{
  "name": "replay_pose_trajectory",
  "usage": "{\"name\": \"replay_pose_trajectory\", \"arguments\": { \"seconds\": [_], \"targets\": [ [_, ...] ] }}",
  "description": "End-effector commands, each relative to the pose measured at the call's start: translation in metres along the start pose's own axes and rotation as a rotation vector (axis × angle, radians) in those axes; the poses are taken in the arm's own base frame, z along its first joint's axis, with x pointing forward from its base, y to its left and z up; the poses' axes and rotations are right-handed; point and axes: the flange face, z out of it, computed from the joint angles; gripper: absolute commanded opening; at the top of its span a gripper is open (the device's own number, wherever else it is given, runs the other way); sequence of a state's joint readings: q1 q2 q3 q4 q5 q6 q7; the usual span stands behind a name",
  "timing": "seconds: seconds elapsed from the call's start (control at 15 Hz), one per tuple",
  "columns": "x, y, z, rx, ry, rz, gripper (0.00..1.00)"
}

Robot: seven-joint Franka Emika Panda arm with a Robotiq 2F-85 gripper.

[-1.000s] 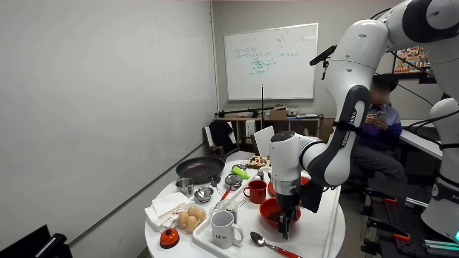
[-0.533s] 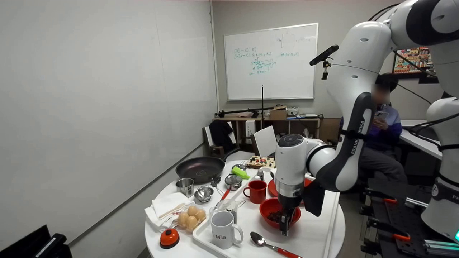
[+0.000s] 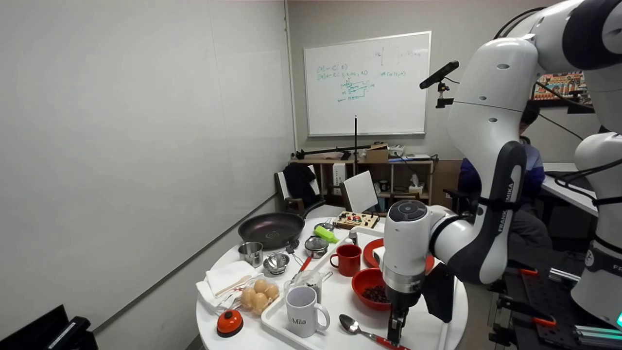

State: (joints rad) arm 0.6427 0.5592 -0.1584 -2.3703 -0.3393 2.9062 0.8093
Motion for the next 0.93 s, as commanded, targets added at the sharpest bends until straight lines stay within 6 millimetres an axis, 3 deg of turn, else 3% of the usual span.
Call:
{"name": "replay_pose_trajectory", "arguments": {
  "seconds": [0.0,0.53,0.6,0.73,0.87],
  "targets": [
    [-0.002,-0.006,0.005,0.04,0.029,0.003,1.0],
    [0.001,0.0,0.037,0.128,-0.016,0.063,1.0],
    [0.002,0.001,0.038,0.134,-0.02,0.068,0.75],
    [0.004,0.004,0.04,0.142,-0.022,0.075,0.67],
    [0.006,0.005,0.038,0.157,-0.02,0.079,0.5]
  ]
}}
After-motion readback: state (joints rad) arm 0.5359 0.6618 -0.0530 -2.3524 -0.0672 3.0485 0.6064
